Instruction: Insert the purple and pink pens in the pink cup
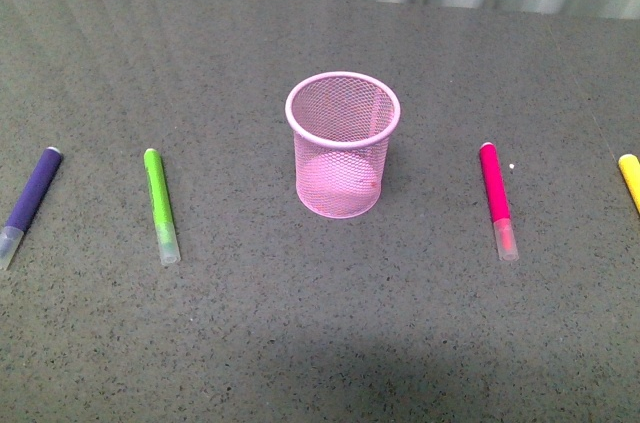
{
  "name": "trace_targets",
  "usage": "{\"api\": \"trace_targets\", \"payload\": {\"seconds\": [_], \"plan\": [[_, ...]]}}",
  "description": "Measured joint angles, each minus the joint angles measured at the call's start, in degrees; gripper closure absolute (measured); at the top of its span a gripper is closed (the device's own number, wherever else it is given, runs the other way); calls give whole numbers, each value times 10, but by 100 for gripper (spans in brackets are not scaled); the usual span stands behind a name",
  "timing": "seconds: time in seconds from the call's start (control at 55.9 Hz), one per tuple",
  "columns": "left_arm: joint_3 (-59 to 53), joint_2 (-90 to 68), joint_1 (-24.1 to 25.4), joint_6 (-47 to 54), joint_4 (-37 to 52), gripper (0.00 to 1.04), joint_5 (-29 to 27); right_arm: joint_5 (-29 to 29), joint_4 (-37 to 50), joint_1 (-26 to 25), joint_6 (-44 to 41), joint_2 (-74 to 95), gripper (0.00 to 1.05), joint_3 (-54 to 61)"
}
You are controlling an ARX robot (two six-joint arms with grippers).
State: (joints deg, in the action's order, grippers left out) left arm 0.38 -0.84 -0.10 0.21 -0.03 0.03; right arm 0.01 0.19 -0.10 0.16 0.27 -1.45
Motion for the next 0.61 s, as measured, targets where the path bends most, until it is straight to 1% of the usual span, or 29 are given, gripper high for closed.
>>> {"api": "trace_targets", "payload": {"seconds": [0.376,0.412,0.448,0.466,0.483,0.501,0.519,0.537,0.609], "plan": [[0,0,0,0,0,8,0,0,0,0,0,0,7,0],[2,-4,-2,-4,-5,8,-8,0,0,0,0,0,7,0],[25,-30,-8,-37,-62,8,-52,0,0,0,0,0,7,0],[49,-62,-12,-72,-113,8,-78,0,0,0,0,0,7,0],[63,-82,-12,-79,-135,8,-83,1,0,0,0,0,7,0],[91,-126,-7,-115,-178,8,-112,1,0,0,0,0,7,0],[120,-172,5,-134,-214,8,-127,0,0,0,0,0,7,0],[167,-245,31,-173,-246,8,-121,-1,0,0,0,0,7,0],[275,-396,95,-189,-224,8,-67,0,0,0,0,0,7,0]]}}
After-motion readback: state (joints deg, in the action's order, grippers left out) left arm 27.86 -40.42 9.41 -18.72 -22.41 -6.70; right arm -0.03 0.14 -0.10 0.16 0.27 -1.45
